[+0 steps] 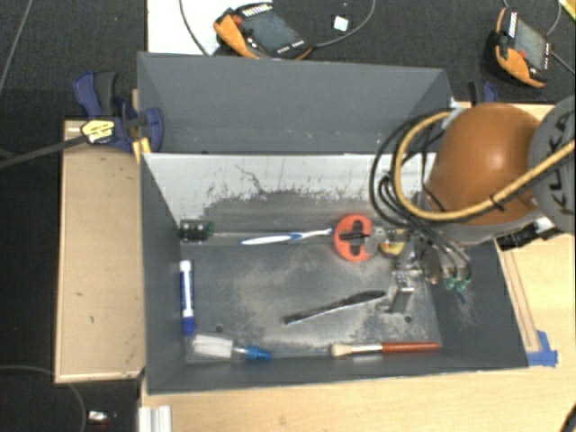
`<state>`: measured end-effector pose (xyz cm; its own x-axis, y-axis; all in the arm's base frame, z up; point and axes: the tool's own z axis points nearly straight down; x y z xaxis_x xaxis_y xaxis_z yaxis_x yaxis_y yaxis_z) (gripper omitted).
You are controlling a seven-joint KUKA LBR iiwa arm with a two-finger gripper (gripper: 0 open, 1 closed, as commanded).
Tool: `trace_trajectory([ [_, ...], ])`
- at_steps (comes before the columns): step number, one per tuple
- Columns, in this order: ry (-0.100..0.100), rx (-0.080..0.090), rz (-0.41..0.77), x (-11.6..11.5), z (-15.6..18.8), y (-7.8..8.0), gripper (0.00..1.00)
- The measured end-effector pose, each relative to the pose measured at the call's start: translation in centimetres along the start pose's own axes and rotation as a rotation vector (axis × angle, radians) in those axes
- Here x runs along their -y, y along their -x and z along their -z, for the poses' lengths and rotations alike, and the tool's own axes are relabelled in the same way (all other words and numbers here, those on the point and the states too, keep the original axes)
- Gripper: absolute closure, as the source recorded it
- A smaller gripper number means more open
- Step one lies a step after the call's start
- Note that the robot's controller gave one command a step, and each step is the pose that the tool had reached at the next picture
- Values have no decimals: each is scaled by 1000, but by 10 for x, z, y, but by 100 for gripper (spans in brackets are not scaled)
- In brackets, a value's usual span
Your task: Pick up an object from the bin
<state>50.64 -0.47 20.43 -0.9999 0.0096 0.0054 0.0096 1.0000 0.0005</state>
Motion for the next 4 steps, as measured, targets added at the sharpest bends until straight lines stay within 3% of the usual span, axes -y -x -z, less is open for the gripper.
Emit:
trace_trajectory([
  [1,0,8,0,0,4,2,0],
  [2,-1,14,135,-15,-126,16,0],
  [3,-2,22,139,-12,-68,4,0],
  [4,0,15,127,-45,-118,11,0],
])
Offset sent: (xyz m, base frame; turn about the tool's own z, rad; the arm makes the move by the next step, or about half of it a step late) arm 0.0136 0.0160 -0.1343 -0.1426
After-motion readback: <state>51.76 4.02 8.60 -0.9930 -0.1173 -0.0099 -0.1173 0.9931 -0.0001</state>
